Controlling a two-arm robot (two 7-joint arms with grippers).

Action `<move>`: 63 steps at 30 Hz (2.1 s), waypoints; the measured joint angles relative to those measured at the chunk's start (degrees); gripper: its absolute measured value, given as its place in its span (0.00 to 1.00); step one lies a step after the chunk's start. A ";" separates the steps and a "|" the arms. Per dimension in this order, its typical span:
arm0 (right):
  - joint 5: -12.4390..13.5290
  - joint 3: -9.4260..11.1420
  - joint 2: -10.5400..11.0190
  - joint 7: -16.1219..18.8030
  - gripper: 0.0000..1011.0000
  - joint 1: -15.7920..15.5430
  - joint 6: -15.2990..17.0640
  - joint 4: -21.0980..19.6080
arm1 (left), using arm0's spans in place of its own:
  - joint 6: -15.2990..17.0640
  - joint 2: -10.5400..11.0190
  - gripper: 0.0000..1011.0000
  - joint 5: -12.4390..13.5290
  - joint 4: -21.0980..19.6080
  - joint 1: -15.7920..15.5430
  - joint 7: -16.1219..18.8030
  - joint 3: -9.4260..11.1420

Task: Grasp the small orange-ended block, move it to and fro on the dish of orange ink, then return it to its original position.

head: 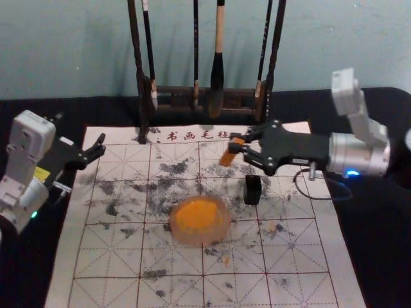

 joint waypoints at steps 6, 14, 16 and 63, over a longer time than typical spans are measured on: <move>-0.38 -2.65 -1.83 1.67 0.15 2.70 1.49 1.91 | 0.00 0.00 0.99 0.00 0.00 0.00 0.00 0.00; -1.97 -6.96 -4.02 3.94 0.15 6.59 4.14 5.51 | 0.00 0.00 0.99 0.00 0.00 0.00 0.00 0.00; -2.20 -7.80 -4.34 4.54 0.15 7.21 4.48 6.13 | 0.00 0.00 0.99 0.00 0.00 0.00 0.00 0.00; -6.65 -13.33 -8.22 5.42 0.15 10.95 1.74 15.23 | 0.00 0.00 0.99 0.00 0.00 0.00 0.00 0.00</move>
